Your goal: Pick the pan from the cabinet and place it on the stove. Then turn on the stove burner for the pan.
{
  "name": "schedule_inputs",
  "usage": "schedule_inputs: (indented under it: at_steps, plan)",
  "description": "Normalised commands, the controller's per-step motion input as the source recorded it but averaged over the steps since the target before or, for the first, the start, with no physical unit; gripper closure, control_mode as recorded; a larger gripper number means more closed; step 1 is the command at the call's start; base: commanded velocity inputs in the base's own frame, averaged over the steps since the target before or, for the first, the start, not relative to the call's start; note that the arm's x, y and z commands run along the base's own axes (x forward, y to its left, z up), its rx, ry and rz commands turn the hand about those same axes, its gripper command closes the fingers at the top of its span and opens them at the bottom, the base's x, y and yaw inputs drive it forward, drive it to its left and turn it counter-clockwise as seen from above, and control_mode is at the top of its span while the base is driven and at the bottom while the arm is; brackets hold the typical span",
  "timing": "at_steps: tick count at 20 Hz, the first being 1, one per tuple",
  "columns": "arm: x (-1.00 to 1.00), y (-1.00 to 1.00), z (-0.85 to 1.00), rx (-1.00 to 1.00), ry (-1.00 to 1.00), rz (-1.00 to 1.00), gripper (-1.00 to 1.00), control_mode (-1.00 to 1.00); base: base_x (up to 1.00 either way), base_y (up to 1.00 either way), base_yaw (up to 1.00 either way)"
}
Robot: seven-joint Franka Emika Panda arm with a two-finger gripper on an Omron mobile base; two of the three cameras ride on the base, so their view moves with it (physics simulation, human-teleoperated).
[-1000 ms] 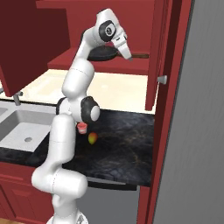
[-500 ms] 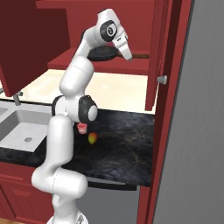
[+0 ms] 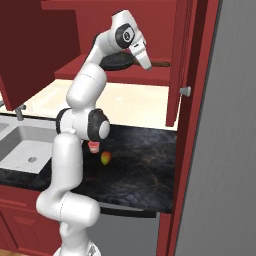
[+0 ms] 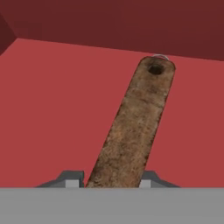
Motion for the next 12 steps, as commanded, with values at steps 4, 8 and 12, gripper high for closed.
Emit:
schedule_inputs:
  at_steps: [4, 8, 12]
  plan:
    - [0.00, 0.00, -0.09, 0.02, -0.03, 0.00, 1.00, -1.00, 0.00, 0.00, 0.00]
    - [0.00, 0.00, -0.17, 0.04, -0.12, 0.00, 1.00, -1.00, 0.00, 0.00, 0.00]
    - [0.00, 0.00, -0.24, 0.06, -0.21, 0.00, 1.00, -1.00, 0.00, 0.00, 0.00]
